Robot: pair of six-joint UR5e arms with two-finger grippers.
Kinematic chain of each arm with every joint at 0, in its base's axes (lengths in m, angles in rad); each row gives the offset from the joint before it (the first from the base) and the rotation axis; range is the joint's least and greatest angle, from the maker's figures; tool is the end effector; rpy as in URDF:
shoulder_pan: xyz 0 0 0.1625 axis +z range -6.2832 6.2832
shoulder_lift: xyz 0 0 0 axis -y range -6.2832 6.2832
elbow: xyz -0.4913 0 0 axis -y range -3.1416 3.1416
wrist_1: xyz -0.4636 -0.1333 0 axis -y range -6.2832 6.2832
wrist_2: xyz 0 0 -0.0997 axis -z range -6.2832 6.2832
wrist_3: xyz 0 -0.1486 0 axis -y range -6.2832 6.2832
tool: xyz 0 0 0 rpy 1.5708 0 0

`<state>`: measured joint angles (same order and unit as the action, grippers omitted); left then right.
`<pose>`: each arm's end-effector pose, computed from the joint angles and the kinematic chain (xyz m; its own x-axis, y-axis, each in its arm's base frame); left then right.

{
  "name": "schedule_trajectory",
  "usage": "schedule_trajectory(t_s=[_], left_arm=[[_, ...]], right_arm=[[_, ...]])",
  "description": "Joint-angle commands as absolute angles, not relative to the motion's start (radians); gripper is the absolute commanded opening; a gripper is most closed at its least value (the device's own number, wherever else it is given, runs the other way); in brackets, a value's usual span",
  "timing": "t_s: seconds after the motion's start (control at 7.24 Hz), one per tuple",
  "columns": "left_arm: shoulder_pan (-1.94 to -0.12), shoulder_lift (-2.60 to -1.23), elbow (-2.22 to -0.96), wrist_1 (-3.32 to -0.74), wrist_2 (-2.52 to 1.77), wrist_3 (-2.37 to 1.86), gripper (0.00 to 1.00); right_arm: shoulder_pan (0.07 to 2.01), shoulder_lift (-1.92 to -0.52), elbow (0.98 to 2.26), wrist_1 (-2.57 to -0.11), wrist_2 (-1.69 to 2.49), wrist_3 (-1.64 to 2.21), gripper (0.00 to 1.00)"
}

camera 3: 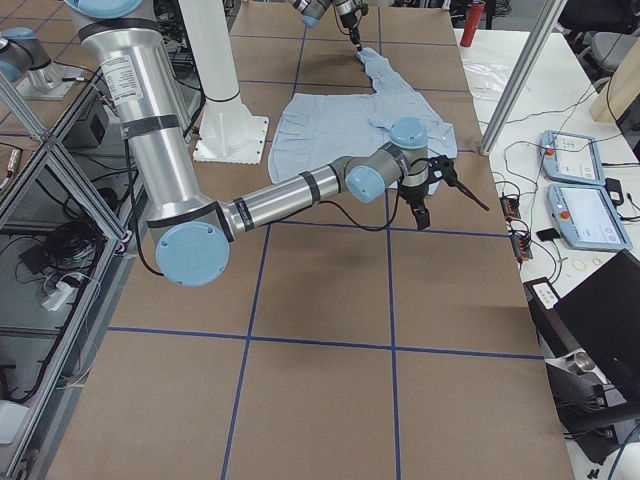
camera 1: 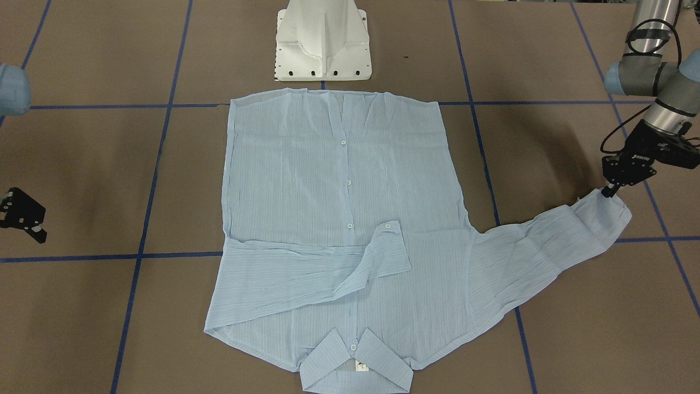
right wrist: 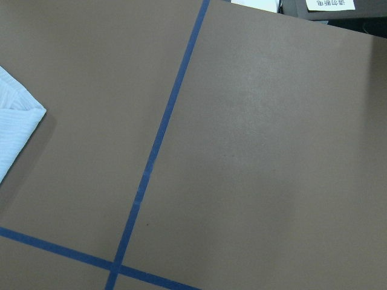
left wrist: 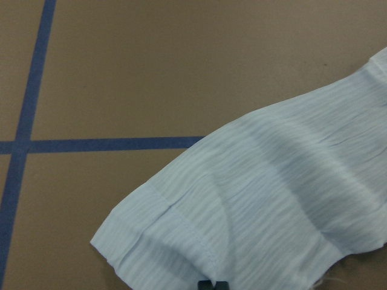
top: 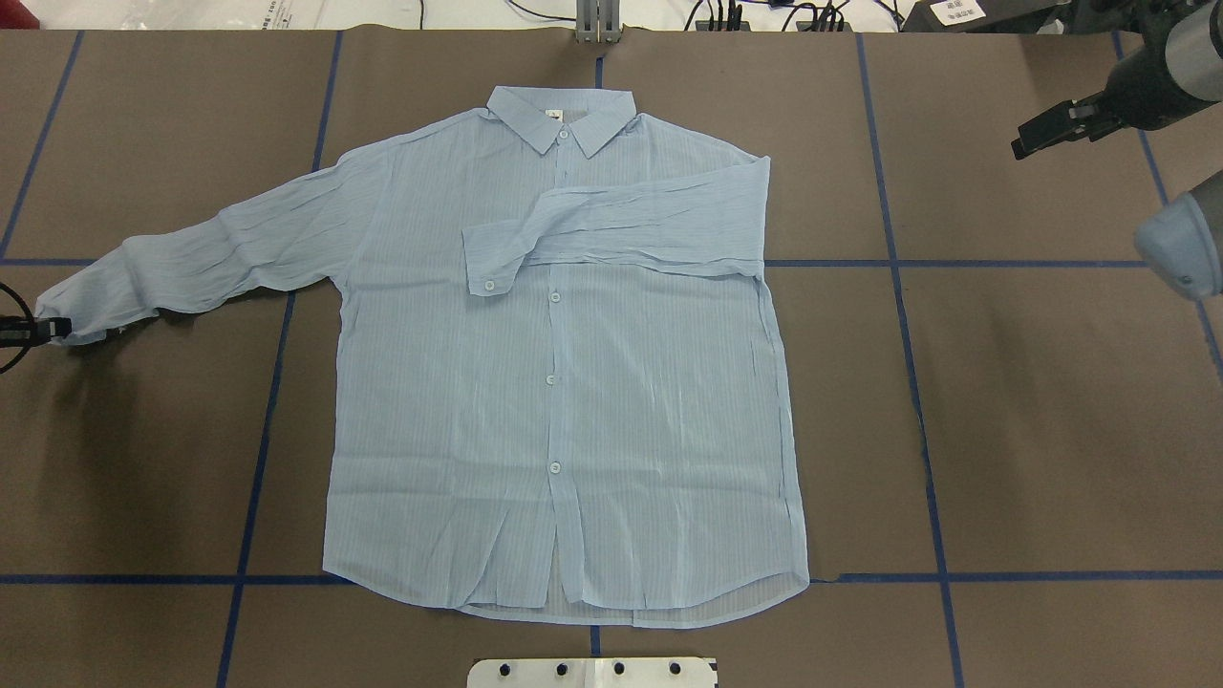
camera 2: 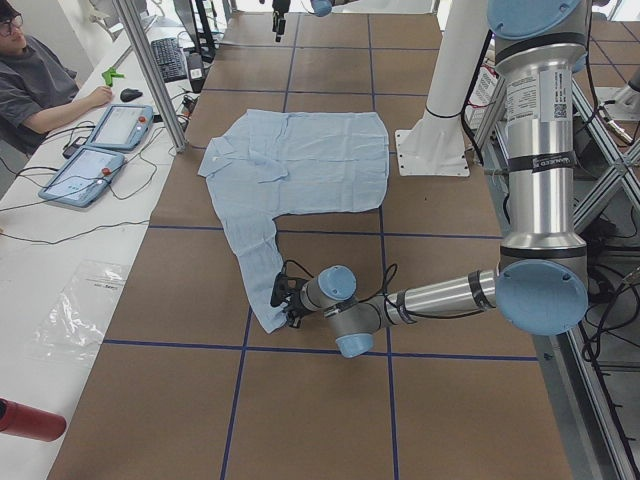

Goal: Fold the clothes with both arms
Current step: 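Carry the grasped sleeve across the shirt body and release it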

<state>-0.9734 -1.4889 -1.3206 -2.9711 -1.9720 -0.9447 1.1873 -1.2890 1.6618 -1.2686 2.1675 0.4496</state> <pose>0.2561 -0.5103 0.7818 0.5528 0.1465 -0.8203 0.3020 0.8823 0.3611 -0.2243 -0.6891 0.4992 0.6995 -0.2574 0.6667 -0.0132 0.9281 0.3721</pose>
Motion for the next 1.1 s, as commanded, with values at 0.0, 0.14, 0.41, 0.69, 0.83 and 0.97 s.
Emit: schedule_trajectory(t_s=[0.0, 0.14, 0.41, 0.69, 0.83, 0.97], left_arm=[[-0.982, -1.608, -1.336, -2.868, -1.990, -0.945, 0.00], [-0.983, -1.670, -1.336, -2.862, -1.987, -0.945, 0.00], [-0.986, -1.806, -1.338, -2.859, -1.994, -0.934, 0.00], [-0.977, -1.958, -1.350, -2.760, -2.000, -0.946, 0.00], [-0.970, -2.055, -1.351, -2.670, -1.999, -0.971, 0.00], [-0.935, -2.119, -1.348, -2.614, -1.994, -1.018, 0.00]], right_arm=[[1.187, -1.289, 1.663, -1.269, 2.168, 0.451, 1.00], [1.187, -1.289, 1.663, -1.269, 2.168, 0.451, 1.00], [1.187, -1.289, 1.661, -1.269, 2.169, 0.451, 1.00], [1.187, -1.287, 1.661, -1.269, 2.171, 0.451, 1.00], [1.187, -1.289, 1.661, -1.269, 2.171, 0.453, 1.00], [1.187, -1.287, 1.661, -1.269, 2.171, 0.454, 1.00]])
